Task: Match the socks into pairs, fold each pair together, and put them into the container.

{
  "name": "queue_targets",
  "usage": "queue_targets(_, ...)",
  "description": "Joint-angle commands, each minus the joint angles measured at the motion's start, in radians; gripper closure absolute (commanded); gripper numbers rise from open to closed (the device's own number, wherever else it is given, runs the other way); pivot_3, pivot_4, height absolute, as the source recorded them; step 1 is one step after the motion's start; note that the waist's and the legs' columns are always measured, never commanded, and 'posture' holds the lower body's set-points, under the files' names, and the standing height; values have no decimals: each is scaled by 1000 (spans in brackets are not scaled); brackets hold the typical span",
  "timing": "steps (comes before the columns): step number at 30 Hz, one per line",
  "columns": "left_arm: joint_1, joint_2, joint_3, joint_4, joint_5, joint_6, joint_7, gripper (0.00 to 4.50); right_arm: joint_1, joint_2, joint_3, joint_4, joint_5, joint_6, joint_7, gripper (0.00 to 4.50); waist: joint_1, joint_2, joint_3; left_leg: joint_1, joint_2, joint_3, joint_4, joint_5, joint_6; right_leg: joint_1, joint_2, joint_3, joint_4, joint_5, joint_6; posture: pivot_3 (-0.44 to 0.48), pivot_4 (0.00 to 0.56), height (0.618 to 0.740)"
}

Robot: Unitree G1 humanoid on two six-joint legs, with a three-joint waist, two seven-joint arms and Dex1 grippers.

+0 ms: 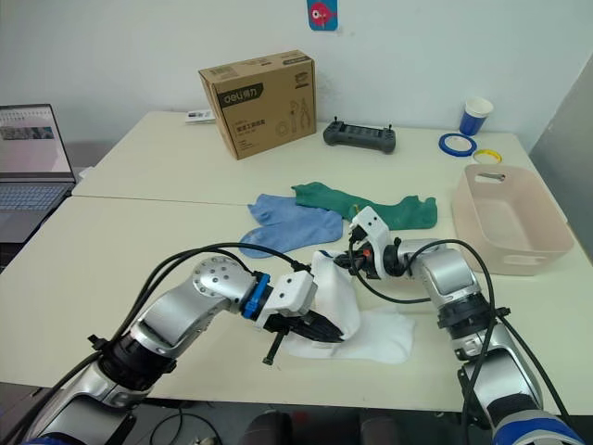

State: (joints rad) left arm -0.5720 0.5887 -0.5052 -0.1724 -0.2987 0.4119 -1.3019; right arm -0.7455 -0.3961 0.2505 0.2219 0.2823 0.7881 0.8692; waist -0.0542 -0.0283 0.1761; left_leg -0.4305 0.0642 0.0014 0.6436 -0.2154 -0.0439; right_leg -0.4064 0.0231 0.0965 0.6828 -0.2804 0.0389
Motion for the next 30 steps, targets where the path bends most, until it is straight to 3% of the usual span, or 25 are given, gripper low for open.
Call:
queue_targets(1,-35,-39,-13,36,39,-29,5,4098,5,-15,-13,-19,-5,-23,14,4500,1,0,0,0,0,0,0,0,0,0,0,0,0,0,0,0,150,740)
queue_targets(2,-37,-46,-12,45,47,-38,5,3901,8,-16,-12,-19,-7,-26,16,4500,1,0,0,0,0,0,0,0,0,0,0,0,0,0,0,0,150,740)
queue_targets(7,-37,-61,49,59,26,-45,9,2266,38,-49,-80,-70,29,-6,14,2982,1,0,0,0,0,0,1,0,0,0,0,0,0,0,0,0,150,740)
queue_targets(13,-29,2,269,19,-195,261,59,344,107,-140,-234,-302,187,203,10,866,0,0,0,-1,0,-1,1,0,0,0,0,0,1,-1,1,0,150,740)
queue_targets(14,-32,-5,301,73,-186,246,85,39,152,-172,-251,-356,219,246,27,853,0,0,0,-1,0,-1,1,0,0,0,0,-1,0,-2,4,0,150,740)
queue_targets(20,-163,-83,359,484,-27,15,242,39,409,-295,-396,-615,414,453,36,853,24,0,0,-1,-1,-1,1,0,0,1,-1,-1,-1,-3,5,0,150,740)
queue_targets(26,-293,-193,313,811,111,-209,263,39,555,-255,-501,-756,595,661,-47,853,24,-1,0,-1,-1,0,2,0,0,1,-1,0,-1,-2,5,0,150,740)
queue_targets(30,-341,-255,295,936,161,-297,236,39,597,-218,-531,-790,636,724,-125,853,18,-1,0,-1,-1,0,1,0,0,1,0,1,-1,-2,4,0,150,740)
